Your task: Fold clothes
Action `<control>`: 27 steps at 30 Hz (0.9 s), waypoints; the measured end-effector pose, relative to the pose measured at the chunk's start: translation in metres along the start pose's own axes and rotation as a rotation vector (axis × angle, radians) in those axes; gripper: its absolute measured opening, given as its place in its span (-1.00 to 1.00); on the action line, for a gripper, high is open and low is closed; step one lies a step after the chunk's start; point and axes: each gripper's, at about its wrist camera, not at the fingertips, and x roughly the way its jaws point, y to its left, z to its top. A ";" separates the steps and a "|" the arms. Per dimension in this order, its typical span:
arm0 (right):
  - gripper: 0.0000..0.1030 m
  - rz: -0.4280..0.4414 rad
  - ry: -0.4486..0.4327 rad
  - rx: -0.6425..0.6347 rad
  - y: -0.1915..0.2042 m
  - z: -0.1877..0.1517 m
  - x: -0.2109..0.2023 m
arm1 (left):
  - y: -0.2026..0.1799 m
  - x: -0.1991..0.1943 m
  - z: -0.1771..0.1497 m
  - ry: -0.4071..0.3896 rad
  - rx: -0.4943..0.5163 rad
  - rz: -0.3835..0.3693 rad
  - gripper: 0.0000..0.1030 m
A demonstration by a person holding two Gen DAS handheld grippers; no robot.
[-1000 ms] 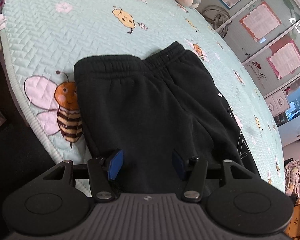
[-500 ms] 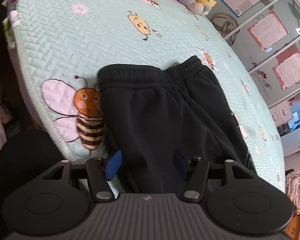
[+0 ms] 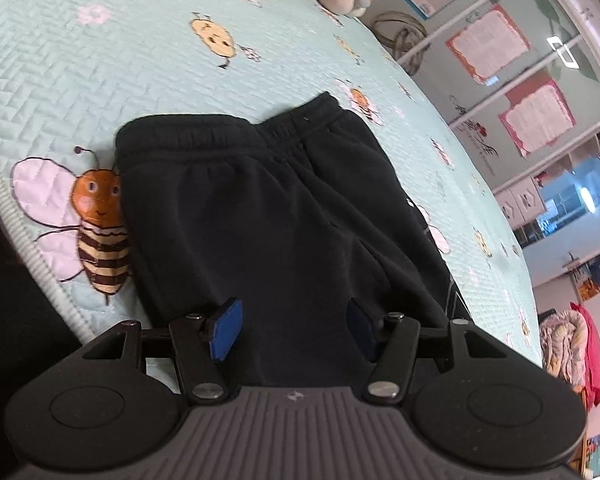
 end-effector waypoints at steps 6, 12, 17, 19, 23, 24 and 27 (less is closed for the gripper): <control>0.05 0.312 0.254 -0.416 0.127 -0.033 0.050 | -0.015 0.010 -0.006 0.014 0.090 -0.033 0.18; 0.08 0.510 0.540 -0.978 0.268 -0.118 0.129 | -0.016 0.026 -0.012 0.062 0.152 -0.063 0.19; 0.08 0.541 0.689 -1.294 0.325 -0.182 0.201 | -0.020 0.038 -0.009 0.078 0.219 -0.085 0.21; 0.08 0.562 0.765 -1.348 0.337 -0.195 0.229 | -0.023 0.046 -0.007 0.082 0.252 -0.083 0.23; 0.08 0.629 0.974 -1.476 0.344 -0.229 0.258 | -0.021 0.065 -0.002 0.109 0.256 -0.089 0.25; 0.06 0.647 0.979 -1.504 0.345 -0.231 0.257 | -0.020 0.068 -0.001 0.117 0.245 -0.097 0.25; -0.98 0.673 0.965 -1.559 0.351 -0.230 0.257 | -0.017 0.074 0.000 0.128 0.236 -0.110 0.27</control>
